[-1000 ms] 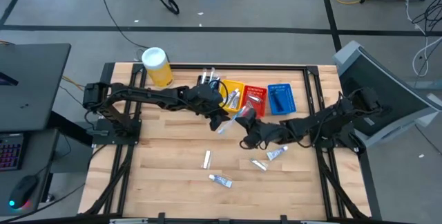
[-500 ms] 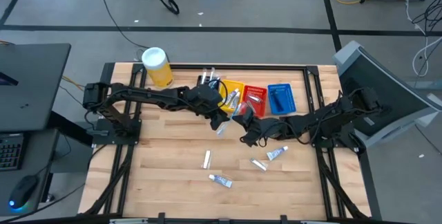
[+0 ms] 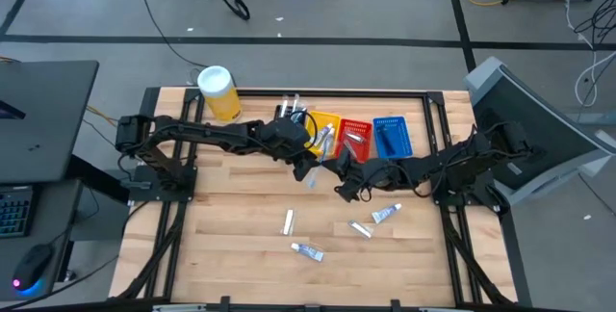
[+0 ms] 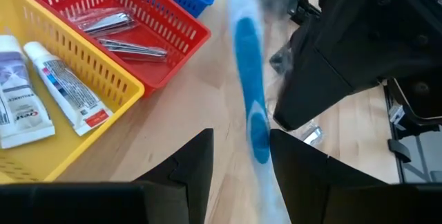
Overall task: Pick & Place Travel size toiletries
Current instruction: Put the blue toothbrush into the black bin
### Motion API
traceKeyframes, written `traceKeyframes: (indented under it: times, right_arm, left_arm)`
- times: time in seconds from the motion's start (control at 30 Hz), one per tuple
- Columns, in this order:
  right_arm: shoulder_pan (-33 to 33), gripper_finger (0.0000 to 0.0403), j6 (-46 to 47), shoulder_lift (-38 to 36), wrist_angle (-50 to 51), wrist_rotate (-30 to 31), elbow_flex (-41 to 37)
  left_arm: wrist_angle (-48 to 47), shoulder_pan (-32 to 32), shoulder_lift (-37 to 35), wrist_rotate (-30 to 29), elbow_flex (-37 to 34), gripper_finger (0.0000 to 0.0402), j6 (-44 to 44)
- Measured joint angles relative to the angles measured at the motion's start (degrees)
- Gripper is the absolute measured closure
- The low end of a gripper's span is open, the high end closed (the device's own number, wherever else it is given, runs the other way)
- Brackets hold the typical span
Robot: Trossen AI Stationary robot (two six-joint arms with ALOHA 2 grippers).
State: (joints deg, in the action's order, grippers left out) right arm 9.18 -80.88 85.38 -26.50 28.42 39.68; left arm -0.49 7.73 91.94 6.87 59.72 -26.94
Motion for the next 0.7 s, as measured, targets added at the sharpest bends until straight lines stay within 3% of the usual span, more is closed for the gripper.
traceKeyframes:
  times: [0.43,0.7]
  right_arm:
    - [-1.1,0.0394,-0.1,0.0,-3.1,0.0,0.0]
    - [-0.4,0.0394,7.0,0.0,2.7,2.0,0.0]
  left_arm:
    - [1.2,0.0,0.0,-0.1,0.0,0.0251,2.7]
    - [0.9,0.3,0.0,-5.2,0.0,0.0251,2.0]
